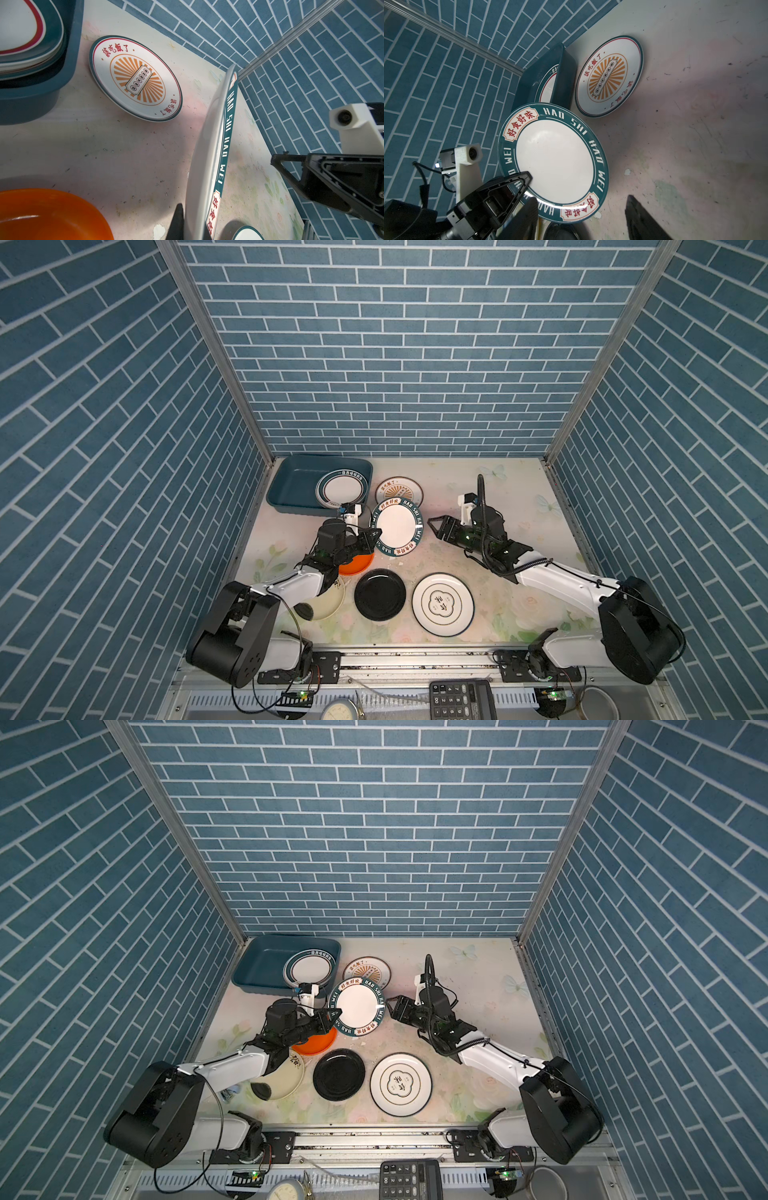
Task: Place the plates into the plastic bin on the countertop
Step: 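Open the right gripper and draw it back while the left gripper holds the plate, then carry the HAO SHI plate into the teal bin with the left gripper and release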
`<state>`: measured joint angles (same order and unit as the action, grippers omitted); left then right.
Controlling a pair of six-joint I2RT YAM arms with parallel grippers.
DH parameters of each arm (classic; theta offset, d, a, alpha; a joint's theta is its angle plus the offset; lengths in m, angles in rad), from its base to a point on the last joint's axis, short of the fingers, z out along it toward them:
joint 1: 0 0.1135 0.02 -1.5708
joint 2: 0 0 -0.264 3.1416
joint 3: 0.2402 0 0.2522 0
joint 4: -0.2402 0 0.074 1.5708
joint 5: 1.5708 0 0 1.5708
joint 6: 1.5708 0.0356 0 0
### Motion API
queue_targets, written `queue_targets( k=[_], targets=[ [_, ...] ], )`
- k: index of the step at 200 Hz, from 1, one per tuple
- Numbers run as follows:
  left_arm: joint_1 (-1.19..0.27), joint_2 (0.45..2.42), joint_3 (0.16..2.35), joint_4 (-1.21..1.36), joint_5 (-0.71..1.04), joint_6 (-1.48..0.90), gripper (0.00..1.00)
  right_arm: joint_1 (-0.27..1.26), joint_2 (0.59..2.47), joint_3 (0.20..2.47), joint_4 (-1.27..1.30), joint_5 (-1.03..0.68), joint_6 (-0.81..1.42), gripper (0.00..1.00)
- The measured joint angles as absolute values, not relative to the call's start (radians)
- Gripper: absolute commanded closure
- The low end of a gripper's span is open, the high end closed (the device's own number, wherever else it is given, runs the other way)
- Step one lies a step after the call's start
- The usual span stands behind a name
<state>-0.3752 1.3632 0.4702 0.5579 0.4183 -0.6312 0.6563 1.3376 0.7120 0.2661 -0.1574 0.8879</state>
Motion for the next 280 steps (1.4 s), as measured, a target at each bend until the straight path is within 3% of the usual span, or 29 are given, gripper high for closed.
queue_targets(
  k=[109,160,224,280],
  targets=[
    [-0.347,1.448,0.765,0.385,0.286,-0.706,1.00,0.654,1.274,0.724,0.125,-0.021,0.697,0.33],
    [-0.257,1.444,0.878,0.218,0.197,-0.657,1.00,0.644,1.264,0.741,0.096,-0.006,0.600,0.33],
    [-0.071,1.449,0.962,0.089,0.081,-0.629,1.00,0.620,1.272,0.741,0.099,-0.081,0.542,0.33],
    [0.012,1.619,1.115,0.012,0.103,-0.613,1.00,0.616,1.242,0.738,0.194,-0.247,0.514,0.33]
  ],
)
